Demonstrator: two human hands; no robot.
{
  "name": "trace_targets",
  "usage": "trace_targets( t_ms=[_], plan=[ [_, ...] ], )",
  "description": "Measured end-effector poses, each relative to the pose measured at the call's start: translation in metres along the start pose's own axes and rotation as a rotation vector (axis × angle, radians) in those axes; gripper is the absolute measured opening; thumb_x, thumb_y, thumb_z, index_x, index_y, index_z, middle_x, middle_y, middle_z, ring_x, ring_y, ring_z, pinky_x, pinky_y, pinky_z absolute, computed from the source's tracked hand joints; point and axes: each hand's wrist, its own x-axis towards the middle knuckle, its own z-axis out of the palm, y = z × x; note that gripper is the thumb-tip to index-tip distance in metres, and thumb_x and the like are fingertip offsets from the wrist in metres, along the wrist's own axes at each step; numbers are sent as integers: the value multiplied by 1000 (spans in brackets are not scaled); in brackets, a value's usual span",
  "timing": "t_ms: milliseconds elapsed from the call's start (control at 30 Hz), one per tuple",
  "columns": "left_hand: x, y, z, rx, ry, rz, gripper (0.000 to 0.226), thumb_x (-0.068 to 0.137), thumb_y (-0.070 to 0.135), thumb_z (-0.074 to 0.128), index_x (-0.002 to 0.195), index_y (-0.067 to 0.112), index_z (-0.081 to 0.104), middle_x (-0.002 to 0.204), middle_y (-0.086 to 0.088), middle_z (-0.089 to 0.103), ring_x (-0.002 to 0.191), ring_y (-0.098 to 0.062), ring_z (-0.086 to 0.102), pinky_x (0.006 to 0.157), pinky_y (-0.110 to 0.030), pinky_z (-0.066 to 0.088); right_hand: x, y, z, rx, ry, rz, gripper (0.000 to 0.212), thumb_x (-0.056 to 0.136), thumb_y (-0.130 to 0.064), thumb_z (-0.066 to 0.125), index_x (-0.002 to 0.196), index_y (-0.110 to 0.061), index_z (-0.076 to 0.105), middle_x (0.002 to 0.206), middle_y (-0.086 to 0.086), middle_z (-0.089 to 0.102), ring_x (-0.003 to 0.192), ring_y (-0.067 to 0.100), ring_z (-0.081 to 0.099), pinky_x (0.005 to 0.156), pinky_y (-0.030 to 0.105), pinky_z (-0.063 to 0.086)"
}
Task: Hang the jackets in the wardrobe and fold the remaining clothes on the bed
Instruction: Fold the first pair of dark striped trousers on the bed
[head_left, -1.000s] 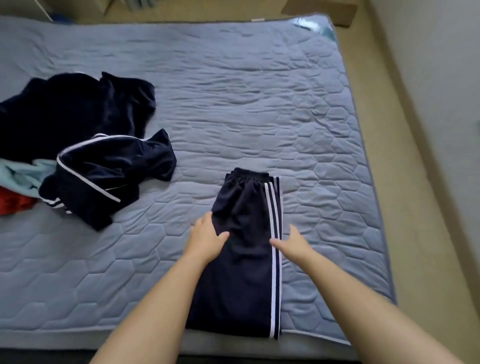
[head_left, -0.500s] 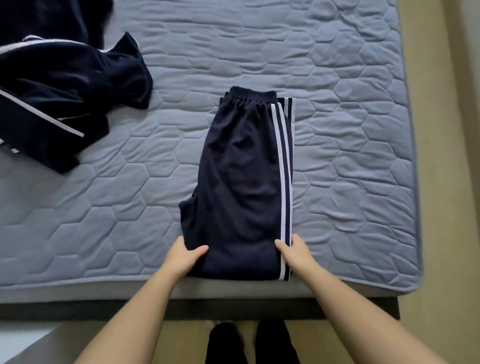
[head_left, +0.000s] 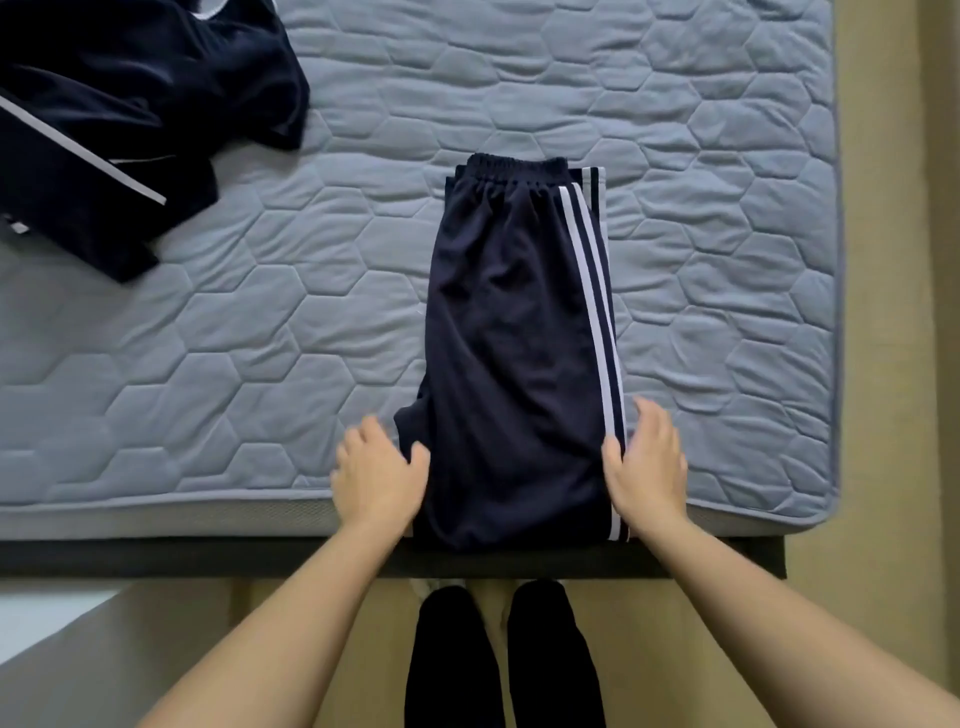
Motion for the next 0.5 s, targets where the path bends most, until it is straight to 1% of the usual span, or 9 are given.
trace_targets(
  t_ms=[33,67,133,200,267,367,433,500],
  plan=[
    [8,12,-5,29,132,153,60,86,35,54,135,7,37,141,-16,41,130,-33,37,100,-45,36,11,-13,-1,-57,44,-124,56,90,-21,54,142,-9,35,150,10,33,138,29,29,109,46,26],
    [18,27,-8,58,203,309,62,86,32,53,140,7,34,148,-17,33,136,-32,29,106,-46,31,25,-28,0,-116,62,-244,60,92,-23,52,146,-11,30,156,7,24,143,26,20,113,47,19],
    [43,62,-5,188,261,584,69,89,31,49,148,9,22,157,-15,14,145,-28,11,115,-45,17,57,-55,10,-246,76,-449,63,94,-27,47,150,-12,21,160,5,11,147,23,8,116,48,8],
    [75,95,6,354,296,784,71,92,33,42,151,11,11,159,-13,2,147,-26,0,117,-45,7,93,-77,26,-358,90,-599,65,96,-30,42,151,-8,16,160,8,6,148,24,3,117,47,2],
    [110,118,16,448,283,862,70,95,38,37,152,13,6,159,-14,-1,147,-26,-3,117,-45,3,126,-88,41,-433,91,-667,67,97,-35,39,151,-5,12,160,12,3,147,26,2,117,47,0],
    [153,118,33,517,241,822,73,93,53,32,152,19,4,159,-15,-1,147,-28,-1,117,-47,2,159,-75,58,-493,122,-666,71,96,-46,33,152,-8,9,160,12,4,148,23,3,117,44,-3],
    [168,106,49,532,275,821,75,90,59,25,152,23,4,159,-15,1,146,-28,2,117,-48,1,168,-59,70,-467,144,-684,72,94,-47,29,151,-7,13,159,11,9,147,22,8,118,41,-2],
    [173,100,57,512,315,839,75,88,60,21,152,23,6,159,-14,2,147,-28,4,116,-49,0,171,-52,75,-433,167,-709,72,92,-47,27,150,-5,18,158,12,15,147,24,13,118,41,0]
  ],
)
